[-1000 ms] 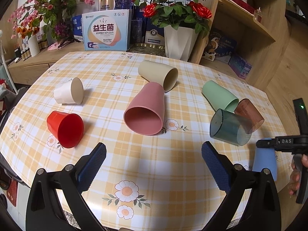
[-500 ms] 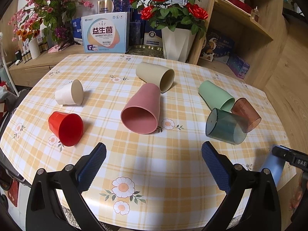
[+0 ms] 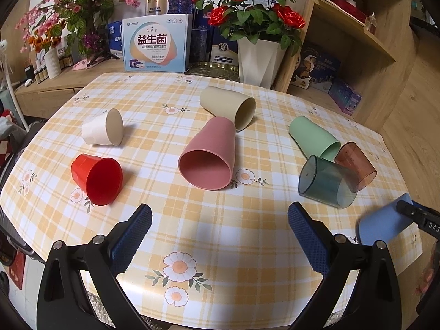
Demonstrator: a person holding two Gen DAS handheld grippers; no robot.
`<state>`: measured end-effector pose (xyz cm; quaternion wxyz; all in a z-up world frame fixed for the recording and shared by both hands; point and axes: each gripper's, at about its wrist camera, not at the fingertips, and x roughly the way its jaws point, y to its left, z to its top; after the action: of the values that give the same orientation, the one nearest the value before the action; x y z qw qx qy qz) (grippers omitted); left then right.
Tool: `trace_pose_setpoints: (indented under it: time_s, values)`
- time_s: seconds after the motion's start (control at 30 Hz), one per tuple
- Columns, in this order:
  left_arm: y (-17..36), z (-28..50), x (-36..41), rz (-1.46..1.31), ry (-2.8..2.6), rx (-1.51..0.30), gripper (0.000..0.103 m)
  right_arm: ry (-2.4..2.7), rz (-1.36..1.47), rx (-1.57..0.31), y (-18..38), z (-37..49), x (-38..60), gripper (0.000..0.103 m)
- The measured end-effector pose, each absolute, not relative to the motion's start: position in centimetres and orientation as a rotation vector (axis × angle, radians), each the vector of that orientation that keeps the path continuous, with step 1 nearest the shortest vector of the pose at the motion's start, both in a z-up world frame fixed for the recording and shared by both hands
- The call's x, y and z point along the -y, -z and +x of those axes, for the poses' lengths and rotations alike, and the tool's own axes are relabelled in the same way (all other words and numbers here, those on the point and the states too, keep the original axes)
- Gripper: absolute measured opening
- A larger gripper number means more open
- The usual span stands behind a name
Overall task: Flip cup upside down
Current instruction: 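Rotate the blue cup with the right gripper until its base faces up, then lower the inverted blue cup onto the table and open the right gripper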
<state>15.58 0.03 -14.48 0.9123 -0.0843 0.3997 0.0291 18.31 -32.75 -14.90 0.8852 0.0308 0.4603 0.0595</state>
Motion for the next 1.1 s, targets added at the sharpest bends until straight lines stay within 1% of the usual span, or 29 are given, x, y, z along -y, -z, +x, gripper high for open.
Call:
trace_pose_setpoints:
  time_s: [0.3, 0.57, 1.1]
  values:
    - [14.7, 15.7, -0.3, -0.184, -0.061, -0.831, 0.097, -0.073, 0.013, -0.954, 14.8, 18.9, 33.6, 0.054]
    - [14.8, 15.6, -0.1, -0.181, -0.054, -0.834, 0.097, -0.028, -0.019, -0.998, 15.4, 18.6, 34.4, 0.054]
    - [14.0, 15.3, 0.4, -0.161, -0.054, -0.814, 0.097, -0.020, -0.022, -1.008, 15.7, 18.7, 34.0, 0.054]
